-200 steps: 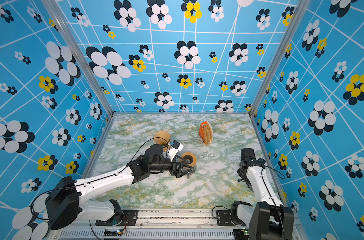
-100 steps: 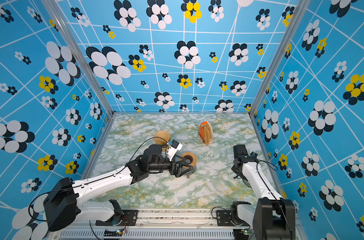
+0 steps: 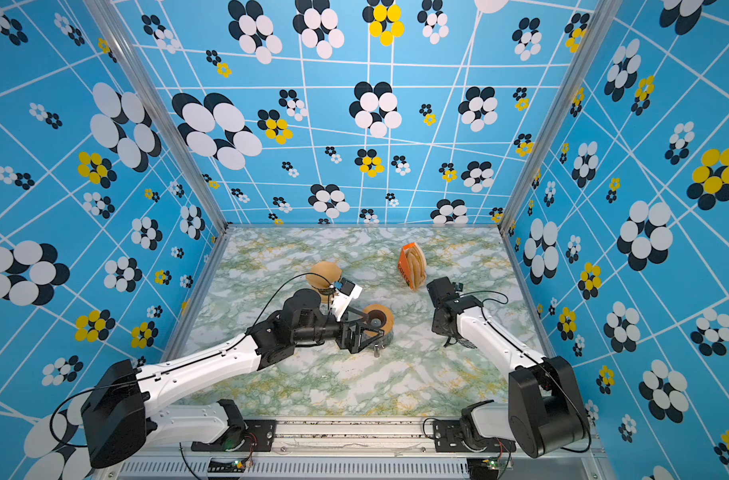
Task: Place the coffee filter in the dripper
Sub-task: 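Close the right gripper on the glass dripper's rim and lift it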
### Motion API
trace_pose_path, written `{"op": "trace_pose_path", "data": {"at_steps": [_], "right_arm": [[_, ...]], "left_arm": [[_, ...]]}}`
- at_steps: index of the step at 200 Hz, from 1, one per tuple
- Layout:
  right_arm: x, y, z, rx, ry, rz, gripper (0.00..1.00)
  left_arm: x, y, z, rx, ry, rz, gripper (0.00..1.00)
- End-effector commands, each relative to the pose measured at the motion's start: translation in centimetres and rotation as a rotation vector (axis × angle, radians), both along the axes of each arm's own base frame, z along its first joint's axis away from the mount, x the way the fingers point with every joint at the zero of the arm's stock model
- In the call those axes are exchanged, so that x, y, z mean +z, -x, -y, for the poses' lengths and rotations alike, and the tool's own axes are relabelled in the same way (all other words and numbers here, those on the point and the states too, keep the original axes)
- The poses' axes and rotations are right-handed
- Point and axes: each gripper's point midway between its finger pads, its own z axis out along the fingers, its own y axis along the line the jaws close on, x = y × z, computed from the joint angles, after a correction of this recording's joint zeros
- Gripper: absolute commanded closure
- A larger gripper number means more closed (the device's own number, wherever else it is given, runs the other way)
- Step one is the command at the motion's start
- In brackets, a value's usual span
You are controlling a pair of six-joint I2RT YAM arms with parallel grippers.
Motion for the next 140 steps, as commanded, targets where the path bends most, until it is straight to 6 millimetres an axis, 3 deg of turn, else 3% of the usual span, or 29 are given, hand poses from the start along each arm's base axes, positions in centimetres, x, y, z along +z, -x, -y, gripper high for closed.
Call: {"op": "trace_pose_path", "data": {"at_steps": [1, 73, 140], "right_arm": [[-0.3, -0.8, -2.2, 0.095, -0.040, -0.013, 0.80], [-0.1, -1.4, -3.5, 0.162, 0.023, -0.039, 0.73], [2.8, -1.0, -3.7, 0.156, -0.032, 0.040, 0.50]], "left_arm": [[-0.3, 0.4, -0.6, 0.008, -0.021, 0.010, 0.01], [-0.5, 0.2, -0.6, 0.014, -0.029, 0.006, 0.01], [-0.3, 0.2, -0.6, 0.015, -0.033, 0.013, 0.01]]}}
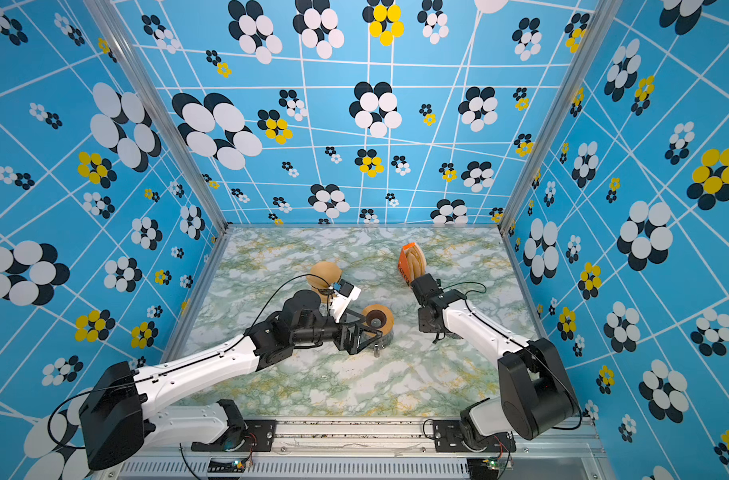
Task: Place the coffee filter in the dripper
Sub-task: 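Close the right gripper on the glass dripper's rim and lift it, then carry the glass dripper toward the pitcher with the right gripper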
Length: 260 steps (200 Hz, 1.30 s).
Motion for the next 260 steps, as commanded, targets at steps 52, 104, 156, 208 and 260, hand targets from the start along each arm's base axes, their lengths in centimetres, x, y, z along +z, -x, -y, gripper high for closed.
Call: {"op": "trace_pose_path", "data": {"at_steps": [52, 104, 156, 208, 260], "right_arm": [[6.8, 0.4, 1.1, -0.088, -0.231, 0.189, 0.31], [7.3, 1.2, 5.6, -0.303, -0.443, 0.231, 0.25], [3.8, 2.5, 8.7, -0.510, -0.563, 0.224, 0.29], [1.0, 2.5, 8.1, -0.560, -0.753, 0.205, 0.39], [-0.3, 1.7, 7.2, -0.546, -0.831, 0.187, 0.57]], "left_arm": [[0.6, 0.1, -0.3, 0.002, -0.009, 0.028, 0.01], [1.1, 0.1, -0.5, 0.006, -0.002, 0.038, 0.01], [0.8, 0.2, -0.6, 0.006, -0.001, 0.034, 0.01], [0.6, 0.2, -0.6, 0.008, 0.008, 0.029, 0.01], [0.6, 0.2, -0.9, 0.017, 0.005, 0.032, 0.01]]}}
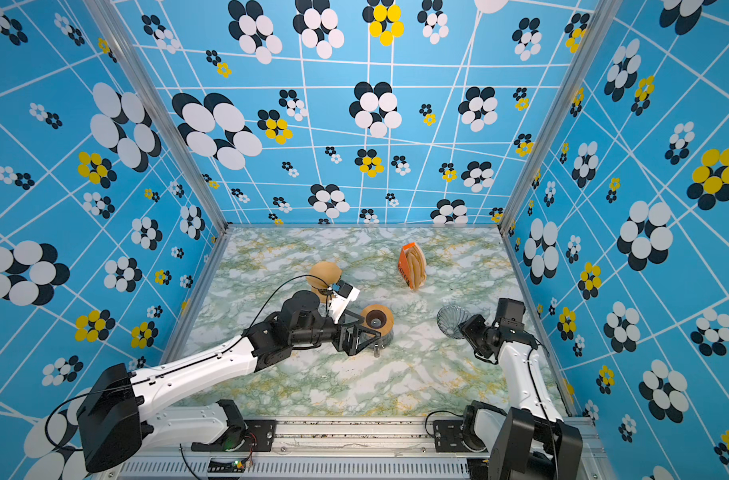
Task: Place the coffee filter in the dripper
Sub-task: 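Carry the glass dripper toward the pitcher with the right gripper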
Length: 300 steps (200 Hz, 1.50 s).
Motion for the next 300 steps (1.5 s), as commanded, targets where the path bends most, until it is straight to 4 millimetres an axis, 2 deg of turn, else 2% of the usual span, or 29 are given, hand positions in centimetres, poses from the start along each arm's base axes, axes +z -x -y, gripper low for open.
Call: {"op": "trace_pose_path", "data": {"at_steps": [1, 69, 159, 252, 300], "right_arm": [[0.3, -1.1, -0.7, 0.020, -0.058, 0.051, 0.57], [-0.6, -0.9, -0.9, 0.026, -0.076, 0.019, 0.68], [-1.7, -0.4, -1.3, 0.057, -0.089, -0.035, 0.77], [-1.8, -0.5, -1.6, 0.080, -0.109, -0.041, 0.82], [-0.6, -1.2, -1.7, 0.095, -0.107, 0.003, 0.85]], "left_arm": [[0.8, 0.0, -0.5, 0.013, 0.019, 0.033, 0.01], [0.6, 0.0, -0.6, 0.017, 0.021, 0.031, 0.01], [1.5, -0.4, -0.8, 0.032, 0.041, 0.048, 0.01], [1.3, -0.4, -0.9, 0.039, 0.033, 0.031, 0.01], [1.4, -0.5, -1.1, 0.052, 0.019, 0.016, 0.01]]}}
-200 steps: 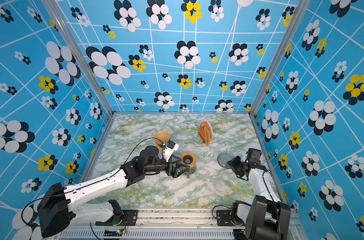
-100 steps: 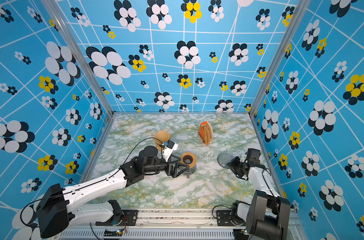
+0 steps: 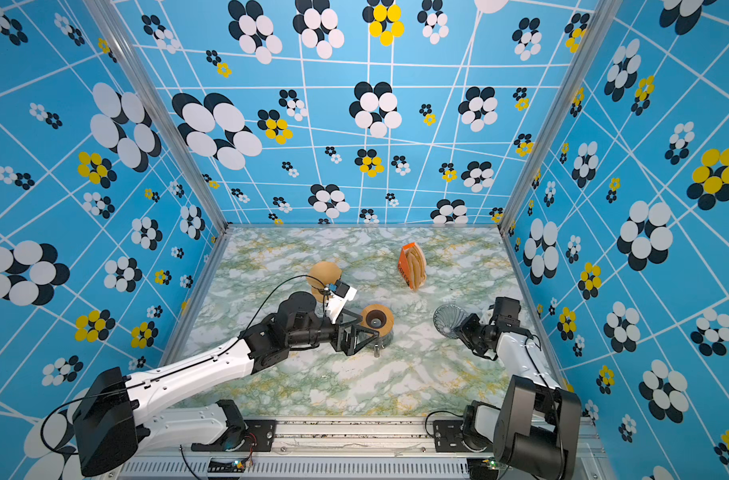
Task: Place the coffee filter in the dripper
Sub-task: 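Carry the glass dripper toward the pitcher with the right gripper, then move the glass dripper over the wooden ring while the left gripper draws back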
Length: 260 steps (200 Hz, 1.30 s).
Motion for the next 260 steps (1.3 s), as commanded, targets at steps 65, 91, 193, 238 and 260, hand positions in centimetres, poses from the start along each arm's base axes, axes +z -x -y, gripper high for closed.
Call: {"op": "trace_pose_path", "data": {"at_steps": [65, 91, 193, 238, 260], "right_arm": [[3.5, -1.7, -0.9, 0.071, -0.041, 0.099, 0.88], [5.5, -2.3, -1.9, 0.124, -0.025, 0.122, 0.88], [13.9, -2.2, -9.7, 0.487, 0.041, 0.133, 0.88], [15.3, -1.8, -13.1, 0.653, 0.064, 0.088, 0.88], [15.3, -1.6, -14.5, 0.718, 0.077, 0.059, 0.88]], "left_arm": [[0.7, -0.7, -2.4, 0.107, -0.052, -0.007, 0.01], [1.0, -1.3, -3.3, 0.139, -0.066, -0.013, 0.01], [3.1, -2.0, -7.1, 0.167, -0.153, 0.048, 0.01], [4.2, -1.1, -8.5, 0.110, -0.207, 0.096, 0.01], [4.5, -0.9, -9.4, 0.110, -0.228, 0.117, 0.01]]}}
